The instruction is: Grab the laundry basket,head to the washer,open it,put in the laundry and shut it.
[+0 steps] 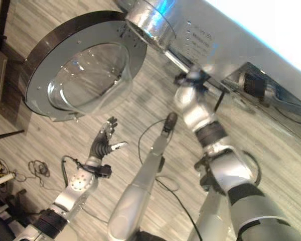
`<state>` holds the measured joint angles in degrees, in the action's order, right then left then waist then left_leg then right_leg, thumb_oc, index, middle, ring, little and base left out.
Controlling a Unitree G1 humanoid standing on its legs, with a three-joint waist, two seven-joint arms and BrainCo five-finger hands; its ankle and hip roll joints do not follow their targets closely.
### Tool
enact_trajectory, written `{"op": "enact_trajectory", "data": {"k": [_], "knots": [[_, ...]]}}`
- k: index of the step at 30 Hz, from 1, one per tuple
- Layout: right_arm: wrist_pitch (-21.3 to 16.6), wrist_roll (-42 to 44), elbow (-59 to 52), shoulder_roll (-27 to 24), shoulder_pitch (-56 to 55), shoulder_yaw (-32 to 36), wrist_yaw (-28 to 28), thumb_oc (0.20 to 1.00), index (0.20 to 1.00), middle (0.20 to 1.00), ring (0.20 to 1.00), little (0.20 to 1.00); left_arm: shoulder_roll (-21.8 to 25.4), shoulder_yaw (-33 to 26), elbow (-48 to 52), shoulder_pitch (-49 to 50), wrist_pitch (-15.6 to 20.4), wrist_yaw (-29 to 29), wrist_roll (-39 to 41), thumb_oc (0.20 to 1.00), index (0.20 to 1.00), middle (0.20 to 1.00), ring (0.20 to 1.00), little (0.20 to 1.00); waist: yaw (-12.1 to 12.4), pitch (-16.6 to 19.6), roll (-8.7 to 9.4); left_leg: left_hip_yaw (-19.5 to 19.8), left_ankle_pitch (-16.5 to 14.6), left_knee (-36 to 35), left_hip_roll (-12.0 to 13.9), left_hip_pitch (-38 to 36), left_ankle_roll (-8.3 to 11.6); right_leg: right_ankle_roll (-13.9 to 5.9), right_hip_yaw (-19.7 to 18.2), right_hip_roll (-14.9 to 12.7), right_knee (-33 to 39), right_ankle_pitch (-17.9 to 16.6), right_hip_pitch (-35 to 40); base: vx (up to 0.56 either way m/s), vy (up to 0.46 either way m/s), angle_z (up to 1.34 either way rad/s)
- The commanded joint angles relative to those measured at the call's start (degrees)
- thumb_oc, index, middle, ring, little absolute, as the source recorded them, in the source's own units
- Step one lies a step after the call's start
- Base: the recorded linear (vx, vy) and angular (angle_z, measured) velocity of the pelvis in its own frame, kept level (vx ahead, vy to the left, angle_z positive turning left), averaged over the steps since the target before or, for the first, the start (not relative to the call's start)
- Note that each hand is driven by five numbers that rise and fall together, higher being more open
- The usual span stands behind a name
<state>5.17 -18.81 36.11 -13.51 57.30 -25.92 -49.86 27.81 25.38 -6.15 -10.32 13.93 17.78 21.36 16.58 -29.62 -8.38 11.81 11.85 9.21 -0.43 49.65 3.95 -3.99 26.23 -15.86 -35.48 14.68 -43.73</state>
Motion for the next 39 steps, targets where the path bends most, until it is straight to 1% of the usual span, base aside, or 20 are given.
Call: {"op": "enact_trajectory", "data": {"k": [1, 4, 5, 6, 8, 9, 10, 11, 12, 15, 20, 21, 25, 27, 31, 33, 34, 37, 38, 39], "knots": [[-3.6, 2.0, 2.2, 2.7, -2.0, -3.2, 3.5, 1.0, 1.0, 1.0, 1.0, 1.0, -1.6, 1.6, -2.8, -0.2, 1.8, 2.1, -2.4, 1.0, 1.0, 1.0, 1.0, 1.0, 1.3, -0.2, 1.48, -4.5, -3.6, -2.2, -0.4, -1.8, -0.27, 1.58, -0.5, 6.7, 6.3, 4.4, 9.4, -0.12, -0.036, -0.16], [-5.8, 5.0, 6.4, 6.2, -8.5, -6.9, 7.6, 1.0, 1.0, 1.0, 1.0, 1.0, -2.7, 1.4, -4.6, 0.1, 1.7, 2.5, -2.8, 1.0, 1.0, 1.0, 1.0, 1.0, -0.2, -0.2, 3.13, -5.2, -2.8, -2.7, 0.7, -3.4, 0.43, 1.97, -0.5, 7.9, 8.4, 3.7, 11.8, -0.11, -0.016, -0.12], [-5.9, 5.0, 6.5, 6.3, -8.6, -7.0, 7.6, 1.0, 1.0, 1.0, 1.0, 1.0, -2.8, 1.4, -4.7, 0.2, 1.7, 2.5, -2.8, 1.0, 1.0, 1.0, 1.0, 1.0, -0.3, -0.2, 3.11, -5.2, -2.8, -2.8, 0.7, -3.5, 0.45, 1.99, -0.5, 8.0, 8.6, 3.6, 12.0, -0.08, -0.003, -0.16], [-6.4, 5.3, 7.8, 6.8, -11.0, -8.3, 9.1, 1.0, 1.0, 1.0, 1.0, 1.0, -3.2, 1.1, -5.2, 0.3, 1.7, 2.6, -3.0, 1.0, 1.0, 1.0, 1.0, 1.0, -0.8, -0.2, 3.8, -5.5, -2.5, -3.2, 1.1, -4.7, 0.69, 2.03, -0.6, 8.6, 9.2, 3.4, 13.3, -0.12, 0.003, -0.19], [-8.0, 7.1, 9.6, 8.0, -19.3, -11.9, 14.4, 1.0, 1.0, 1.0, 1.0, 1.0, -4.8, -0.3, -8.4, 0.1, 1.2, 3.0, -3.3, 1.0, 1.0, 1.0, 1.0, 1.0, -2.4, 0.1, 6.59, -6.5, -1.9, -4.2, 2.8, -9.3, 1.29, 2.22, -1.8, 10.1, 12.0, 2.5, 18.3, -0.15, 0.003, -0.19], [-8.2, 7.5, 8.9, 7.9, -22.1, -13.1, 15.4, 1.0, 1.0, 1.0, 1.0, 1.0, -5.0, -0.9, -9.5, 0.2, 1.1, 3.2, -3.3, 1.0, 1.0, 1.0, 1.0, 1.0, -2.8, 0.4, 7.12, -6.8, -1.7, -4.5, 3.3, -11.1, 1.16, 2.4, -2.2, 10.5, 12.9, 2.2, 19.9, -0.05, 0.0, -0.22], [-8.7, 7.2, 8.1, 6.8, -25.5, -13.8, 17.1, 1.0, 1.0, 1.0, 1.0, 1.0, -4.7, -1.6, -9.8, 0.6, 0.9, 3.1, -3.8, 1.0, 1.0, 1.0, 1.0, 1.0, -3.3, 1.0, 7.88, -7.1, -1.5, -5.0, 3.8, -12.9, 1.27, 2.45, -2.4, 10.8, 13.7, 2.1, 21.5, 0.01, 0.011, -0.32], [-8.6, 7.1, 7.9, 6.7, -25.7, -13.9, 17.1, 1.0, 1.0, 1.0, 1.0, 1.0, -4.8, -1.6, -9.8, 0.8, 0.9, 3.0, -3.8, 1.0, 1.0, 1.0, 1.0, 1.0, -3.4, 1.0, 7.82, -7.2, -1.5, -5.2, 3.8, -13.2, 1.28, 2.45, -2.4, 10.9, 13.9, 2.1, 21.8, -0.03, -0.024, -0.42], [-9.1, 7.3, 9.0, 5.0, -30.4, -13.2, 19.3, 1.0, 1.0, 1.0, 1.0, 1.0, -5.0, -3.4, -12.7, 1.2, 0.7, 3.4, -4.8, 1.0, 1.0, 1.0, 1.0, 1.0, -4.5, 2.7, 9.18, -7.8, -1.3, -6.1, 4.7, -16.8, 1.47, 2.41, -2.9, 11.4, 15.6, 1.4, 25.5, -0.03, -0.007, -0.42], [-10.2, 7.4, 8.0, 1.0, -38.2, -10.6, 22.2, 1.0, 1.0, 1.0, 1.0, 1.0, -5.3, -6.1, -17.8, 2.6, 0.1, 3.1, -6.0, 1.0, 1.0, 1.0, 1.0, 1.0, -6.4, 5.6, 10.6, -8.9, -0.8, -6.9, 6.4, -21.8, 1.61, 2.7, -4.5, 12.2, 18.5, 0.7, 30.9, -0.02, -0.016, -0.31], [-11.0, 9.7, 7.3, -3.8, -46.5, -3.5, 25.4, 1.0, 1.0, 1.0, 1.0, 1.0, -6.3, -8.4, -26.7, 5.1, -1.7, 1.6, -9.2, 1.0, 1.0, 1.0, 1.0, 1.0, -9.1, 10.3, 10.88, -10.0, 0.4, -8.3, 8.2, -27.8, 2.15, 3.07, -5.9, 13.2, 21.9, 0.1, 36.9, -0.01, -0.011, -0.18], [-11.6, 10.2, 5.3, -6.1, -51.2, 0.6, 26.0, 1.0, 1.0, 1.0, 1.0, 1.0, -7.6, -9.2, -32.5, 6.6, -2.9, 0.9, -11.6, 1.0, 1.0, 1.0, 1.0, 1.0, -10.6, 12.6, 10.47, -11.0, 2.5, -9.4, 9.5, -29.6, 2.16, 3.28, -5.9, 13.8, 23.5, -1.4, 38.9, -0.05, 0.003, -0.22], [-11.4, 8.7, 3.7, -9.3, -56.5, 5.1, 27.1, 1.0, 1.0, 1.0, 1.0, 1.0, -9.9, -11.6, -39.7, 9.0, -4.2, -0.3, -12.2, 1.0, 1.0, 1.0, 1.0, 1.0, -12.7, 16.6, 10.04, -12.1, 5.0, -12.5, 10.8, -33.3, 3.44, 3.36, -7.2, 15.2, 26.9, -1.6, 43.5, -0.01, -0.046, -0.09], [-11.1, 8.5, 4.1, -9.6, -57.2, 5.8, 27.3, 1.0, 1.0, 1.0, 1.0, 1.0, -10.3, -12.0, -40.1, 9.4, -4.3, -0.4, -12.0, 1.0, 1.0, 1.0, 1.0, 1.0, -12.8, 17.0, 9.86, -12.3, 5.4, -12.7, 11.1, -34.0, 3.6, 3.4, -7.8, 15.5, 27.5, -1.8, 44.3, -0.04, -0.057, -0.09], [-9.4, 8.4, 7.8, -10.5, -57.2, 7.0, 27.8, 1.0, 1.0, 1.0, 1.0, 1.0, -12.0, -13.5, -40.5, 10.5, -4.7, -0.5, -10.8, 1.0, 1.0, 1.0, 1.0, 1.0, -12.7, 18.7, 8.6, -11.6, 10.1, -12.6, 12.4, -34.9, 5.18, 3.3, -9.2, 16.5, 30.8, -3.4, 47.0, -0.08, -0.069, -0.23], [-8.6, 8.6, 9.0, -10.4, -56.1, 6.5, 28.2, 1.0, 1.0, 1.0, 1.0, 1.0, -12.5, -13.6, -40.5, 9.7, -5.0, -0.4, -10.5, 1.0, 1.0, 1.0, 1.0, 1.0, -12.6, 18.6, 8.38, -10.8, 11.1, -11.4, 12.7, -34.8, 5.46, 3.35, -9.6, 16.4, 31.5, -4.1, 47.3, -0.08, -0.035, -0.19], [-8.6, 8.6, 9.0, -10.4, -56.1, 6.5, 28.2, 1.0, 1.0, 1.0, 1.0, 1.0, -12.5, -13.6, -40.4, 9.7, -5.0, -0.4, -10.5, 1.0, 1.0, 1.0, 1.0, 1.0, -12.6, 18.5, 8.35, -10.8, 11.1, -11.3, 12.7, -34.7, 5.48, 3.36, -9.6, 16.4, 31.5, -4.1, 47.3, -0.08, -0.005, -0.16], [-8.1, 8.1, 8.8, -10.8, -55.6, 5.8, 28.7, 1.0, 1.0, 1.0, 1.0, 1.0, -12.9, -13.5, -39.5, 9.5, -5.3, -0.6, -10.6, 1.0, 1.0, 1.0, 1.0, 1.0, -13.5, 18.7, 9.14, -11.0, 8.7, -7.2, 14.1, -35.3, 4.6, 3.26, -10.6, 15.0, 31.9, -5.3, 46.6, -0.11, 0.003, -0.02], [-7.6, 9.1, 9.3, -10.5, -55.6, 6.5, 28.4, 1.0, 1.0, 1.0, 1.0, 1.0, -13.1, -13.1, -38.6, 8.8, -5.5, -0.6, -10.6, 1.0, 1.0, 1.0, 1.0, 1.0, -14.8, 19.1, 9.92, -14.2, 6.4, -3.4, 16.8, -37.9, 3.65, 3.05, -10.0, 13.4, 32.2, -6.5, 45.6, -0.18, 0.03, 0.07], [-7.4, 9.5, 9.1, -10.4, -55.9, 6.7, 28.3, 1.0, 1.0, 1.0, 1.0, 1.0, -13.2, -13.1, -38.2, 8.9, -5.6, -0.6, -10.6, 1.0, 1.0, 1.0, 1.0, 1.0, -15.3, 19.4, 10.17, -15.0, 5.5, -2.0, 17.8, -39.6, 3.67, 2.86, -10.0, 12.9, 32.7, -7.0, 45.5, -0.15, 0.044, -0.1]]}}
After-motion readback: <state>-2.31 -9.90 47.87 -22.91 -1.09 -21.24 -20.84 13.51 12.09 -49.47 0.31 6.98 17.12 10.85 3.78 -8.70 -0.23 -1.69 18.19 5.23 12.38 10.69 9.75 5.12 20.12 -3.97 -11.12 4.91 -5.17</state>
